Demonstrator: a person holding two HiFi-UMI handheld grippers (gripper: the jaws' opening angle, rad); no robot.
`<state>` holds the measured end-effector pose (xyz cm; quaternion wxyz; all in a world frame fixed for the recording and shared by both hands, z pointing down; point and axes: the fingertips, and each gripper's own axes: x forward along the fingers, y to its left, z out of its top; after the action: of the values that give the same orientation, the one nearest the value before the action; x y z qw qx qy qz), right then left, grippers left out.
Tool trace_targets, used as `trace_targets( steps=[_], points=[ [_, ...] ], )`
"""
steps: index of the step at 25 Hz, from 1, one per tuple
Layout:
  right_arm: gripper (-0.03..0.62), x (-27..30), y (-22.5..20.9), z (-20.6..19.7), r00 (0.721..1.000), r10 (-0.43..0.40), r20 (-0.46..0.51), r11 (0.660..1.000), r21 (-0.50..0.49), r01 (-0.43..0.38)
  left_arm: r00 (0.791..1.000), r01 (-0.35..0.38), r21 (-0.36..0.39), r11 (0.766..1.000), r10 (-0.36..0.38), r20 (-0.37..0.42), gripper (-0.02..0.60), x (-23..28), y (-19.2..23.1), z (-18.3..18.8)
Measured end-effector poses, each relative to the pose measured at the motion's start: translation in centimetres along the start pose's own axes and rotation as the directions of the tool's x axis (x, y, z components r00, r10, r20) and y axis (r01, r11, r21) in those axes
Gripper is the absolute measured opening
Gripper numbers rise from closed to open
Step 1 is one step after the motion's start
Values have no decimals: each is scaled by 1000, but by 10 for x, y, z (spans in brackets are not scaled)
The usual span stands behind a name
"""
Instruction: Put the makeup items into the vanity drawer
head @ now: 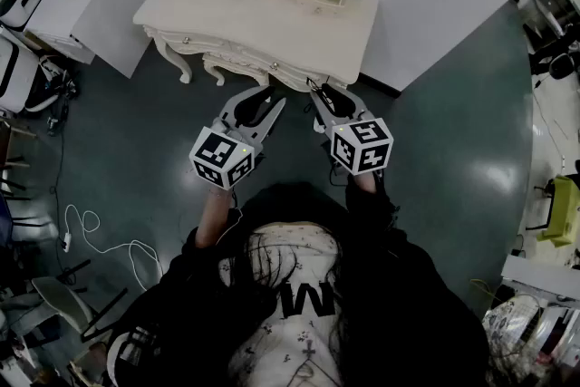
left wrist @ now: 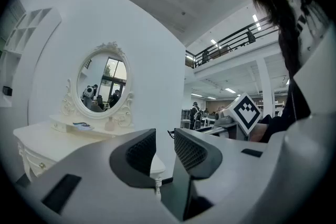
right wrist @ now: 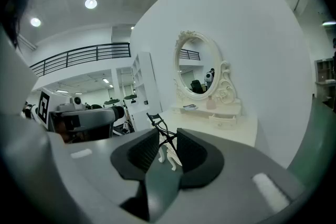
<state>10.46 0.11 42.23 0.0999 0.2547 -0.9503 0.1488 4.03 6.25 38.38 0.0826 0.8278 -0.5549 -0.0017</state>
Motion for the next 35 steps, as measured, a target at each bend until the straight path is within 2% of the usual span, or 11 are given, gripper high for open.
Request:
trace_targets(
  steps=[17, 23, 35],
  points=[
    [114, 13, 38, -14, 999, -37, 7, 999, 36, 36, 999, 32, -18, 999, -33, -32, 109, -41, 20, -16],
    [114, 18, 54, -27, 999, -47, -18, 998, 40, 48, 998, 38, -43, 998, -39, -43, 109, -56, 29, -26],
    [114, 42, 37, -32, 996, -50, -69, 998, 44, 53, 999, 38, -97, 995, -41, -34, 109, -39, 53, -35]
  ],
)
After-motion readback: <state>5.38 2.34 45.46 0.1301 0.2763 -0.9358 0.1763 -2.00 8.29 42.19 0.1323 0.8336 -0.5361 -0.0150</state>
